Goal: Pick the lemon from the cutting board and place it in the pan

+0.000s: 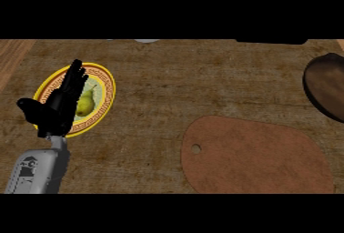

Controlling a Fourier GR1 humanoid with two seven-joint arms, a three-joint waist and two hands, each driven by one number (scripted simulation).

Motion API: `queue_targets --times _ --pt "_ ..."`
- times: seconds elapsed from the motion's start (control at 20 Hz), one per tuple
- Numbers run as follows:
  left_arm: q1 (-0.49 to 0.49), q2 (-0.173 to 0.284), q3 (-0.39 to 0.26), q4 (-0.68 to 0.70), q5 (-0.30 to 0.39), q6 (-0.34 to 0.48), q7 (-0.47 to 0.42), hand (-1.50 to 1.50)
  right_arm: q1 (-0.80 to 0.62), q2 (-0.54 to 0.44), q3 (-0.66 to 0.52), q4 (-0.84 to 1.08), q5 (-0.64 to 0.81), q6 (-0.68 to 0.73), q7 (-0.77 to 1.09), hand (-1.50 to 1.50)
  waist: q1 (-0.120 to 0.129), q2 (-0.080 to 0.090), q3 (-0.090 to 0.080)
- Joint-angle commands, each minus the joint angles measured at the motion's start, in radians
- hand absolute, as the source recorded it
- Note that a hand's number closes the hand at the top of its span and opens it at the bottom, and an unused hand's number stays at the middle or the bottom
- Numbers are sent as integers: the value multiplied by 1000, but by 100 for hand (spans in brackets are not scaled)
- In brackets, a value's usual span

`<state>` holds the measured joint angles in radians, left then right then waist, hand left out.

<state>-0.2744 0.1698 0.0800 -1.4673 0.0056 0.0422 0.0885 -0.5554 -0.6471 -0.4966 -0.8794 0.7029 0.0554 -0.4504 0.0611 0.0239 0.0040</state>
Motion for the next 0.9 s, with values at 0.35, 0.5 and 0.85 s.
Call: queue_targets --times 0.35,0.5,0.85 --pt "-39 -13 -11 33 -3 -7 -19 0 -169 -22 -75 447 -15 -108 -151 150 36 20 7" --pt "-42 2 -17 41 -5 -30 -29 0 -173 -65 -22 543 44 1 -105 -150 40 25 4" --pt "-19 -28 -27 10 -26 13 -36 0 -177 -71 -27 648 31 125 -220 -150 36 19 7"
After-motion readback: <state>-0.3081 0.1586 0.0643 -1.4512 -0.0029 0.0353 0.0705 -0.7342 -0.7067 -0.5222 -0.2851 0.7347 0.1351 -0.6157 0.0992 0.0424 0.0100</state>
